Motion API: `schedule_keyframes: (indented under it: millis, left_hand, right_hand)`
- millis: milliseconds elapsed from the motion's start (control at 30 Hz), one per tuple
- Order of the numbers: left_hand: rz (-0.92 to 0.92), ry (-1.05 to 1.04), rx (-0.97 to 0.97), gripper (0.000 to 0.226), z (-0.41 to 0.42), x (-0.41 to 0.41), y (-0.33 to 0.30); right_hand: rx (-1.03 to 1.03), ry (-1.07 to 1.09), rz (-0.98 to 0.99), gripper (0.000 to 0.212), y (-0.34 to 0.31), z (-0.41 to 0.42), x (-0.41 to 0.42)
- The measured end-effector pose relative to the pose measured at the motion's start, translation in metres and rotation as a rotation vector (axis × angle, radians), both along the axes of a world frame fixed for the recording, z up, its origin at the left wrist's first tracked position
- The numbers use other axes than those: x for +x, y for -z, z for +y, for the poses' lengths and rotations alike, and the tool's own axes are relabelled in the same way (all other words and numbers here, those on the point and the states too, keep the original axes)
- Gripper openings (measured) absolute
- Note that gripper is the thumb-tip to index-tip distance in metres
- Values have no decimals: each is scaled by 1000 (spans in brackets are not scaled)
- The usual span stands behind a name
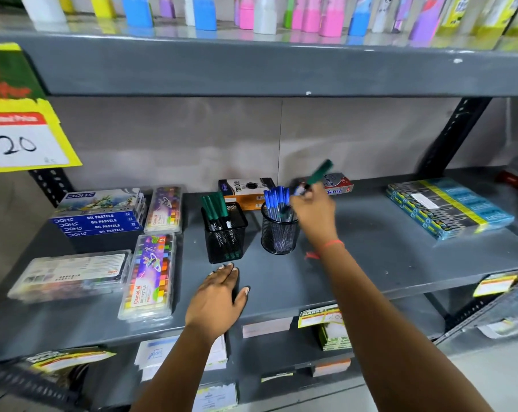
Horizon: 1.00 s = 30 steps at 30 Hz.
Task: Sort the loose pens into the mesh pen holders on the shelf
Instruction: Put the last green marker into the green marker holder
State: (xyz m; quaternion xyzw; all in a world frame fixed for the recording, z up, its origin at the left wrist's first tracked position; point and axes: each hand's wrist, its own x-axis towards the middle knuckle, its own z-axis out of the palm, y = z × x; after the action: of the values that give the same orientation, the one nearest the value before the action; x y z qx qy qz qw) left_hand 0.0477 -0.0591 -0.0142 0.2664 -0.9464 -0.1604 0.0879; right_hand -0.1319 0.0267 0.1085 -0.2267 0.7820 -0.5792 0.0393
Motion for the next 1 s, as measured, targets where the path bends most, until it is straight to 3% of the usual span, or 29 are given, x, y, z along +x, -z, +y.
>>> schedule_keyframes:
  millis: [133, 300, 567, 700, 833, 900, 1000]
  left_hand:
    - [22, 11, -13, 55, -1, -1, 2]
    - [43, 7, -23, 56, -1, -1, 4]
    - [63, -15, -57, 56, -1, -3, 8]
    - [97, -18, -34, 52, 0, -1, 7]
    - [430, -219, 96, 32, 8, 6, -3]
    - [612, -397, 198, 44, 9, 3, -8]
    - [708, -542, 331, 76, 10, -12, -16]
  right_hand:
    - [128, -211, 137, 3, -17, -48, 25]
    - [434, -283, 182, 39, -8, -78, 41]
    - [706, -337, 207, 24, 10, -87, 48]
    - [572, -319, 196, 28, 11, -81, 46]
    - [89, 53, 261, 15, 31, -53, 38]
    - [-46, 232, 222, 27, 48, -33, 35]
    - [-137, 283, 18, 57, 76, -12, 32]
